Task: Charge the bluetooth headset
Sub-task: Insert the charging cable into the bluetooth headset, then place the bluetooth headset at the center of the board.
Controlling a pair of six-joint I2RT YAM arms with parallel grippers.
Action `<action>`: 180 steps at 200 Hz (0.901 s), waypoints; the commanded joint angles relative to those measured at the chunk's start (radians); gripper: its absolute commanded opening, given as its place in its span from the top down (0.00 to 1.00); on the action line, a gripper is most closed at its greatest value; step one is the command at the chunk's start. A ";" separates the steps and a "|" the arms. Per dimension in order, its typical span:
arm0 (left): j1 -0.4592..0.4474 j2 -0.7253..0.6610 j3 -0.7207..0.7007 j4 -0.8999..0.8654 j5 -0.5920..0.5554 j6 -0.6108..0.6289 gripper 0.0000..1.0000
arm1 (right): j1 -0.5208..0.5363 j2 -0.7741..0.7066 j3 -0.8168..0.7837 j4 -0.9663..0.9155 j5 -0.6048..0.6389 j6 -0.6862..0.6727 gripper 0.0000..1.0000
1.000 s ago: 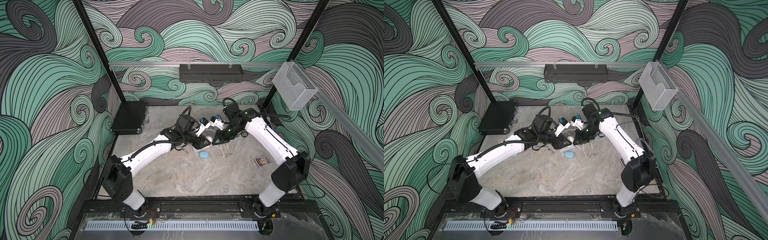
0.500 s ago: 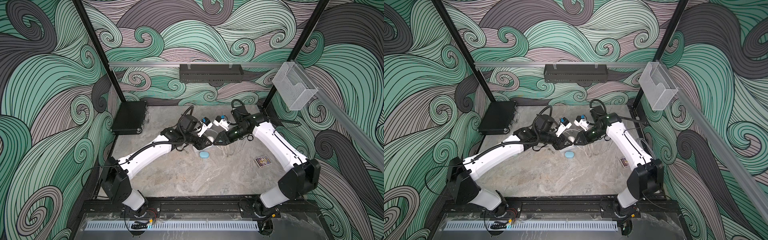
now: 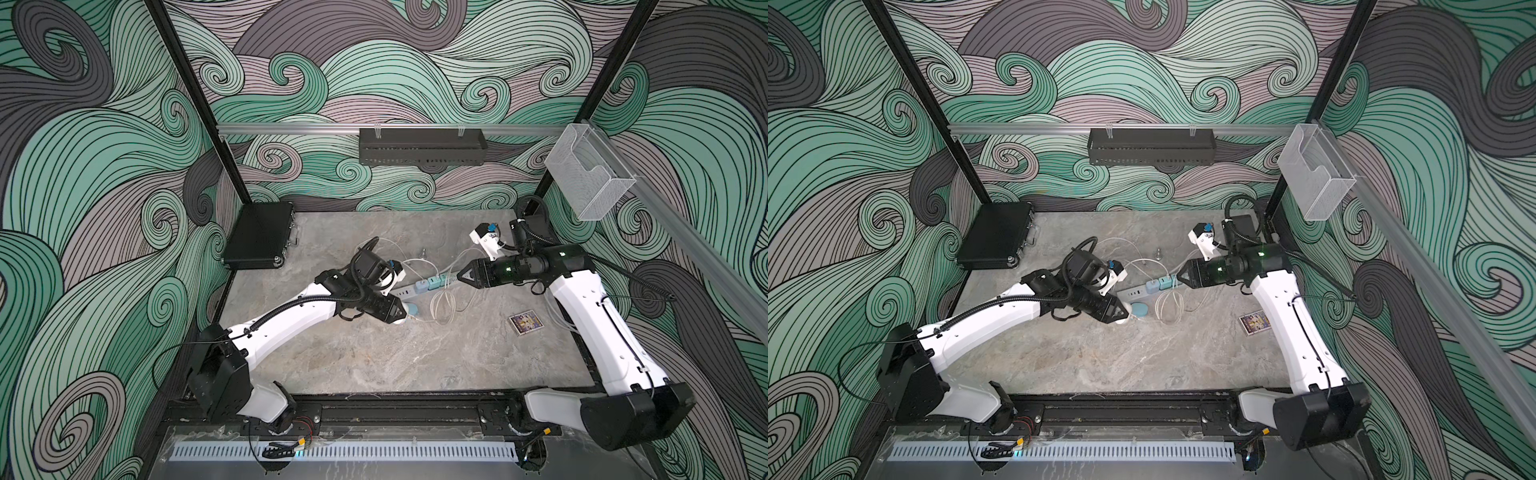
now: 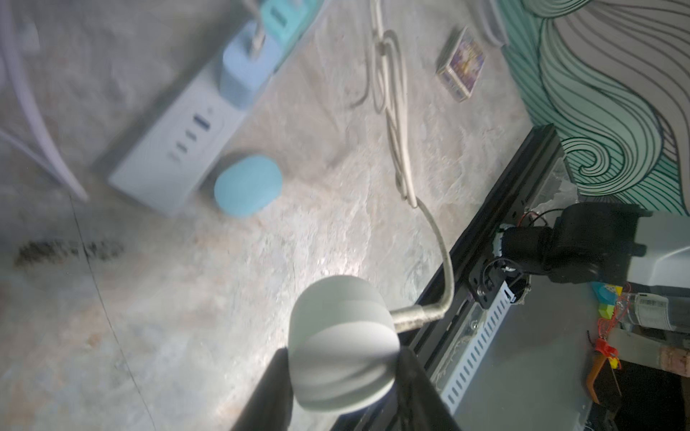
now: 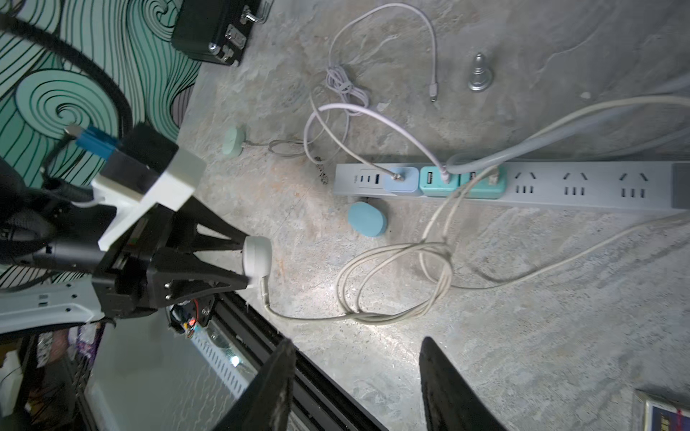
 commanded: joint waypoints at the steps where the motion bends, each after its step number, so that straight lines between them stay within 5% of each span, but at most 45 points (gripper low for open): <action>1: -0.020 -0.057 -0.068 0.021 -0.032 -0.163 0.99 | -0.015 -0.023 -0.035 0.042 0.107 0.086 0.46; 50: -0.110 0.011 -0.109 0.142 -0.103 -0.306 0.99 | -0.039 -0.047 -0.106 0.064 0.111 0.121 0.45; 180: -0.289 0.631 0.484 0.203 -0.204 -0.443 0.99 | -0.287 -0.130 -0.217 0.095 0.079 0.279 0.43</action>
